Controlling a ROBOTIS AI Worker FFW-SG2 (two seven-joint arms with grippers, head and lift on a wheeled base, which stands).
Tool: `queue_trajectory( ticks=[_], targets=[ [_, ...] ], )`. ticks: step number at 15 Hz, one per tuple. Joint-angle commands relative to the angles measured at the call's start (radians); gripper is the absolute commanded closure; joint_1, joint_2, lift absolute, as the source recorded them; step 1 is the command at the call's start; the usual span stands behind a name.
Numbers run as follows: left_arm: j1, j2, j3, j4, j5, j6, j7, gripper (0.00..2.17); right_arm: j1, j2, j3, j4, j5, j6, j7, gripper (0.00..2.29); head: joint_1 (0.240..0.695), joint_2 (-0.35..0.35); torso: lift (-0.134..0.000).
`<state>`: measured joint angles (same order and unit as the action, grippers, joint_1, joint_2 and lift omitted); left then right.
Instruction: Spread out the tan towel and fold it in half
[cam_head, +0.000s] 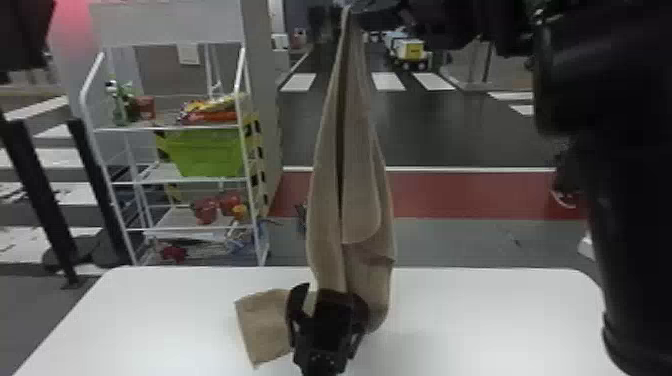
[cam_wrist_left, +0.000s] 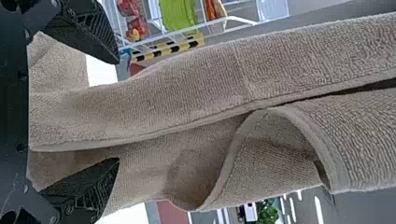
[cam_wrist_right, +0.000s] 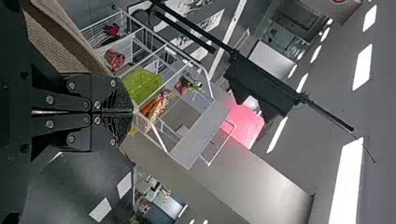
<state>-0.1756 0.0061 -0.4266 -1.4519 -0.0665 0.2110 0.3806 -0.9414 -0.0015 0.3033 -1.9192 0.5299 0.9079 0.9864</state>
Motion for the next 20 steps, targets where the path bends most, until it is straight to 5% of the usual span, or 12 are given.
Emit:
queue_trajectory(
  ticks=[1,3,4,10,16,20],
  targets=[
    [-0.004,-0.009,0.008,0.007,-0.012,0.003,-0.005,0.55,0.006,0.002,0.005,-0.014,0.001,0.003,-0.002,1.5,0.38,0.055,-0.134],
    [0.024,-0.009,0.029,-0.01,-0.019,0.018,-0.045,1.21,-0.002,0.002,-0.004,-0.014,0.008,0.003,-0.008,1.5,0.381,0.058,-0.134],
    [0.05,-0.009,0.055,-0.038,-0.019,0.037,-0.069,1.37,-0.011,0.002,-0.019,-0.012,0.013,0.003,-0.012,1.5,0.381,0.058,-0.134],
    [0.263,-0.009,0.212,-0.424,-0.029,0.166,-0.207,1.37,0.047,0.002,-0.084,-0.093,-0.018,0.021,0.002,1.5,0.378,0.066,-0.134],
    [0.32,-0.003,0.437,-0.601,-0.05,0.273,-0.456,1.37,0.141,0.002,-0.158,-0.17,-0.071,0.027,0.011,1.5,0.377,0.136,-0.134],
    [0.3,0.089,0.623,-0.693,-0.056,0.328,-0.626,1.37,0.196,0.002,-0.245,-0.167,-0.131,0.024,0.015,1.5,0.354,0.169,-0.134]
  ],
)
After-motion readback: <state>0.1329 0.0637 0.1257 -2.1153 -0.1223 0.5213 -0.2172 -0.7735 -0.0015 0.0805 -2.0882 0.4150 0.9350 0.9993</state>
